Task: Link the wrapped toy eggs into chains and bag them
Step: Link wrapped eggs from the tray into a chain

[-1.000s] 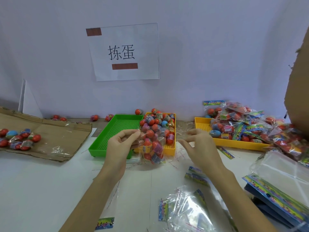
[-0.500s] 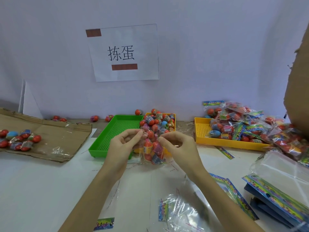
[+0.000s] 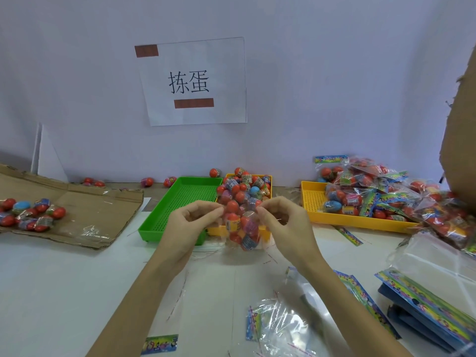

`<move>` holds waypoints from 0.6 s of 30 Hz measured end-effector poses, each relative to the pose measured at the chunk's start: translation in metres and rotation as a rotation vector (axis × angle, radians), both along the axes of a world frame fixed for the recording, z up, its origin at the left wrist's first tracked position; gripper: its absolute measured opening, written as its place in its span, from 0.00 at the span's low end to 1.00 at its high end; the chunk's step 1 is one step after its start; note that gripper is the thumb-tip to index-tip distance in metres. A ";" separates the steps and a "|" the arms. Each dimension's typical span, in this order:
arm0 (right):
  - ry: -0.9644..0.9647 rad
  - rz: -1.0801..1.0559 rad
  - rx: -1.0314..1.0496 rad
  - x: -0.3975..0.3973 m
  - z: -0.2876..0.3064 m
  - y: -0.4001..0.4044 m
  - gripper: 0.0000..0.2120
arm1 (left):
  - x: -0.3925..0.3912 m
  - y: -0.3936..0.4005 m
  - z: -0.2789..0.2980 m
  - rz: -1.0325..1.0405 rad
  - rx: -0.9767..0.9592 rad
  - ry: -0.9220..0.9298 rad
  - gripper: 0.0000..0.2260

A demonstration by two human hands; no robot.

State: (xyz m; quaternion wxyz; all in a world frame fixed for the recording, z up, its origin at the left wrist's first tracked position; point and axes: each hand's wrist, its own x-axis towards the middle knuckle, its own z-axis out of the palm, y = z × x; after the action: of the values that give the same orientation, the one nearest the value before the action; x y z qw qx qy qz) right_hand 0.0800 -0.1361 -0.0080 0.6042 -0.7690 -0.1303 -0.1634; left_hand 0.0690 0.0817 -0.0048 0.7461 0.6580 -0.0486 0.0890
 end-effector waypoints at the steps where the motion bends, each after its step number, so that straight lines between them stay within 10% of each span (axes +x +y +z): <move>1: 0.008 0.008 0.021 0.001 0.002 -0.003 0.02 | 0.000 0.000 0.001 -0.019 -0.078 0.020 0.11; 18: 0.185 0.243 0.159 0.000 0.018 -0.034 0.08 | -0.001 0.004 0.006 -0.107 -0.078 0.024 0.18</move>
State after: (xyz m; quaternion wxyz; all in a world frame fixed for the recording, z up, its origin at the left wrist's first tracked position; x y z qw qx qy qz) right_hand 0.0802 -0.1699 0.0104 0.6879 -0.7090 -0.1527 -0.0277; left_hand 0.0683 0.0855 0.0012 0.7753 0.6261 -0.0712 0.0428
